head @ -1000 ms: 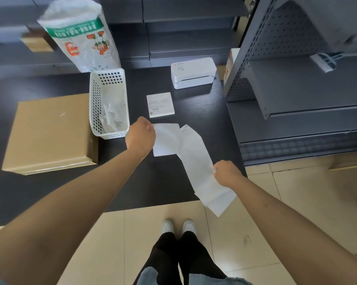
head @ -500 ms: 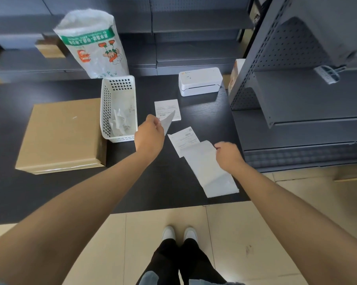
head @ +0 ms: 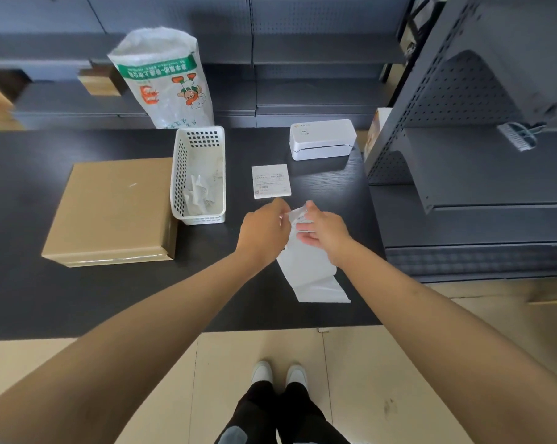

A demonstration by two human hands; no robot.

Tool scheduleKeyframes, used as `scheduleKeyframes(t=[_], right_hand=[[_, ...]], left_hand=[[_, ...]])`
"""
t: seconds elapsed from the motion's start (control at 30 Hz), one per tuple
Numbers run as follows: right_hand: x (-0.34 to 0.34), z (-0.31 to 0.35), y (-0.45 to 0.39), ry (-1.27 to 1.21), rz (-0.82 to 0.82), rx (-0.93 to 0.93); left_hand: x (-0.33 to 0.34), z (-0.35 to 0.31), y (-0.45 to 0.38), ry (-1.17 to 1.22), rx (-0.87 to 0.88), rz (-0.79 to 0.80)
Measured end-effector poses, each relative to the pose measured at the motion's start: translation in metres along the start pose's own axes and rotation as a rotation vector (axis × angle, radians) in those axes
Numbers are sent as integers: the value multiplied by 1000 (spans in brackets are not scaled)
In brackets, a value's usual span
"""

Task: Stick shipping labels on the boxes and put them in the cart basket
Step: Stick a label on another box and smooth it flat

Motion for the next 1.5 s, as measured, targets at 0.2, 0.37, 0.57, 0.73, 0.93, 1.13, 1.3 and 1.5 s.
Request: scheduleKeyframes(t=[0.2,0.37,0.57,0.73,0.93,1.13,1.3,1.5], right_hand=[[-2,1,7,-170,-67,89],[-9,11,8,-112,-124,9],[-5,26,15,-87,-49,-31],[26,36,29,-68,93,-72],[94,50,56,-36,277,-73],[174,76,69,48,348,-96],[251,84,70,164,190,-172],[319,82,59,429,10,-294]], left_hand=[[1,-17,15,-214,262,83],[-11,-11,18,-241,266,175],[-46,5,17,-210,147,39],[-83,35,21,-59,-146,-152],[-115,98,20,305,-401,-113],[-170,172,-3,290,-441,-167],[-204,241,-14,270,-402,-105],[-228,314,-18,198,-443,-52]])
Point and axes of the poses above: each hand's wrist, its own y-axis away from the middle knuckle, its own x-axis out of the palm, z = x × y, the point moved 5 cm from there along -y, towards the middle knuckle, and after that the axes turned 4 degrees about -z, right-handed, at the moved point
